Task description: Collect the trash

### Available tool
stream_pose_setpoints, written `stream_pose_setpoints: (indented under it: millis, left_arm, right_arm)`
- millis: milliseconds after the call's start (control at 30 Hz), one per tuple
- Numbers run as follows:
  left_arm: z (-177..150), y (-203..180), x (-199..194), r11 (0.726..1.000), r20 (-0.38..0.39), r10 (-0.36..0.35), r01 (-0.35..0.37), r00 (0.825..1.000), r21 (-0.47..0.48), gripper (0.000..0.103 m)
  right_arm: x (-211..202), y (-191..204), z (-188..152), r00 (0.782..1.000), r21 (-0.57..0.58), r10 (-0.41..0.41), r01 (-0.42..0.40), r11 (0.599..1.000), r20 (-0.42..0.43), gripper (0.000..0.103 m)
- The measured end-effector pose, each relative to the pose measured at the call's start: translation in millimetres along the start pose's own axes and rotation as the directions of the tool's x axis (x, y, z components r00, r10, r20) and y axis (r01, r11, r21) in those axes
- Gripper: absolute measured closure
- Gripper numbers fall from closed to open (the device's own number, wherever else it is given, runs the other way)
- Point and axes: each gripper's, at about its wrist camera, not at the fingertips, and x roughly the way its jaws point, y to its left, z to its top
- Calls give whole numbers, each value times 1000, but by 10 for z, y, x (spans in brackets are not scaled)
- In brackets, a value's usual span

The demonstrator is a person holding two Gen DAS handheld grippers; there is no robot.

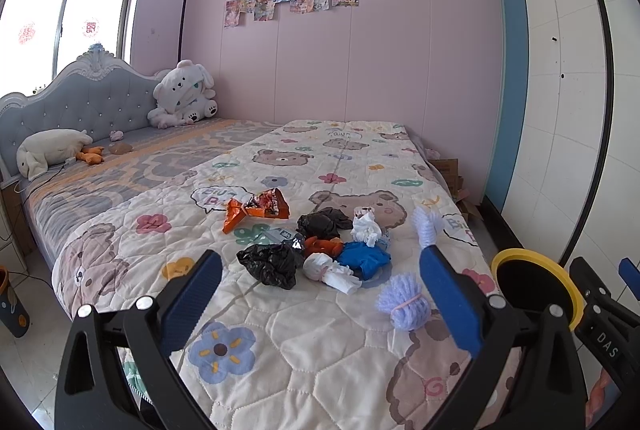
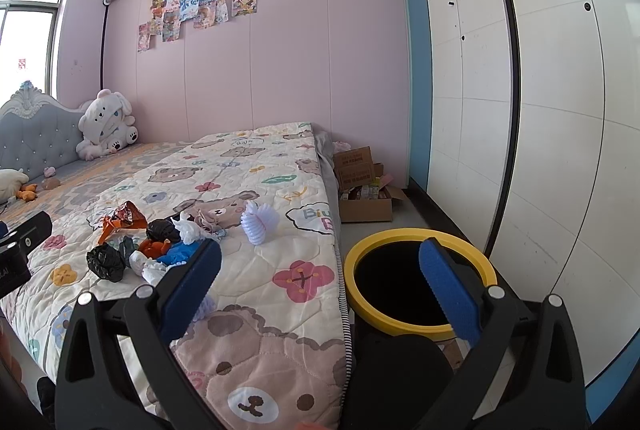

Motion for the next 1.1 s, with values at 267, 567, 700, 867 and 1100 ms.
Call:
stream_pose_setpoints:
  millis: [267,567,700,867,1100]
  left_arm:
    - [-1,0,3,1000,0,0,0,1000,1,7]
    - [-1,2,3,1000,-2,0,0,1000,0,7]
    - [-2,2,4,1000,-2,0,0,1000,0,7]
    - [-22,9,15,1000,-4,-1,1,1000,-2,7]
    - [-25,13,19,1000,-5,-1,1,1000,-3,7]
  right_arm:
    - [17,-8,-10,1000,2,1,-1,1000,-2,8]
    - [7,-7,-3,1000,2,1,-1,1000,-2,8]
    - [7,-6,1,1000,2,2,-2,1000,-4,8]
    - [20,4,-27,1000,0,2,-2,1000,-5,8]
    - [21,1,-24,1000,2,2,-2,1000,-6,8]
